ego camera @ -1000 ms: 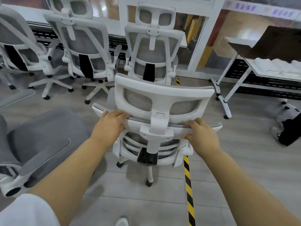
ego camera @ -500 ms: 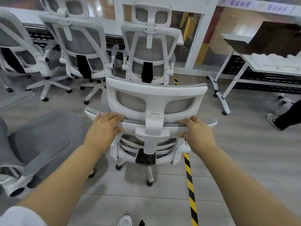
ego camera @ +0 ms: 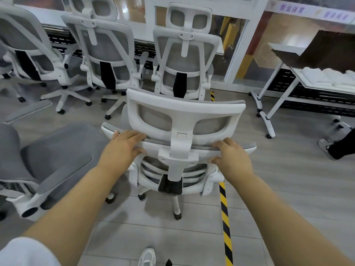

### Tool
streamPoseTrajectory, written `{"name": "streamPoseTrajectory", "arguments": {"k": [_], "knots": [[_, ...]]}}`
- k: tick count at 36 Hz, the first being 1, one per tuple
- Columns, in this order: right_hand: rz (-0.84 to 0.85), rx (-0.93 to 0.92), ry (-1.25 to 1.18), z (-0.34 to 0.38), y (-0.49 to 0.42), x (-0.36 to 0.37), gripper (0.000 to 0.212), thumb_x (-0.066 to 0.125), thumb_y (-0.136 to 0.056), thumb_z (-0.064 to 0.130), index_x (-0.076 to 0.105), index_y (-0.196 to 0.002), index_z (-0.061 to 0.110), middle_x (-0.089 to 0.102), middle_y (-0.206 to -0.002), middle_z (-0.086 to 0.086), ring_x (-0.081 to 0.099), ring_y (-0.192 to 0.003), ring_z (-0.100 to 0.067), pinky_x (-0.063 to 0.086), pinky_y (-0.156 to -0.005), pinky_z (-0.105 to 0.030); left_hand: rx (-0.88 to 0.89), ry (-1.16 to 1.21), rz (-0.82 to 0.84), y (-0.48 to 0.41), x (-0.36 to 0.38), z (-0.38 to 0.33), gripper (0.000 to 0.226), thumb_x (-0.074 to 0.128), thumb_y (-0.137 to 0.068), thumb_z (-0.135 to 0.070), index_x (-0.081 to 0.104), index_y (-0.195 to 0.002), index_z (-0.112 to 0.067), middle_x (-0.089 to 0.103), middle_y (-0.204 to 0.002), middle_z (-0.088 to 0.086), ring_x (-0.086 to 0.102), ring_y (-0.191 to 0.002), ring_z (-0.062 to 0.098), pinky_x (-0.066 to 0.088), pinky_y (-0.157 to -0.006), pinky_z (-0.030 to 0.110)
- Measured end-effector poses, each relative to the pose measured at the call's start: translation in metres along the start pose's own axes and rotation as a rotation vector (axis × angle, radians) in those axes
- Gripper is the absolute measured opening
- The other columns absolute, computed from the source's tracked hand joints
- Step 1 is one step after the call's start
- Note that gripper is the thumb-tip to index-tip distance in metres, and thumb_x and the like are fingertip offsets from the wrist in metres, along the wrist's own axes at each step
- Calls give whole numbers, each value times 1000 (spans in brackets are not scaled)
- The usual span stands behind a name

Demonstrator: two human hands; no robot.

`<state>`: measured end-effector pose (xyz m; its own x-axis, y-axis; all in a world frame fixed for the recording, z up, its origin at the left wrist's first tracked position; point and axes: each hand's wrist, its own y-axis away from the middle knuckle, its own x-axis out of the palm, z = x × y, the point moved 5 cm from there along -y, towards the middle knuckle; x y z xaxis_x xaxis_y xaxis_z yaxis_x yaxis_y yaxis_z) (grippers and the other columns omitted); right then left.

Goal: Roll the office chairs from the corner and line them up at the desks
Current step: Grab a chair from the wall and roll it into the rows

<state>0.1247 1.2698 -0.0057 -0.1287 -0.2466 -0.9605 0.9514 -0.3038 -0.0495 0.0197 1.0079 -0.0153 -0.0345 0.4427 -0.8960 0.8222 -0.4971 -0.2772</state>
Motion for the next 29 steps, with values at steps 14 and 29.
{"name": "streamPoseTrajectory", "arguments": {"k": [14, 29], "knots": [[26, 53, 9, -1, 14, -7, 42, 67, -83, 29, 57, -121, 14, 53, -113, -5, 47, -108, -25, 45, -80, -36, 48, 0, -18, 5, 2, -5, 38, 73, -77, -16, 66, -113, -9, 64, -114, 10, 56, -105, 33, 38, -93, 55], [29, 46, -6, -6, 24, -11, 40, 66, -85, 24, 57, -122, 14, 54, -114, -5, 48, -108, -25, 46, -78, -36, 50, -28, 19, 10, 8, -15, 41, 70, -79, -19, 62, -118, -8, 62, -119, 10, 53, -114, 30, 25, -105, 49]]}}
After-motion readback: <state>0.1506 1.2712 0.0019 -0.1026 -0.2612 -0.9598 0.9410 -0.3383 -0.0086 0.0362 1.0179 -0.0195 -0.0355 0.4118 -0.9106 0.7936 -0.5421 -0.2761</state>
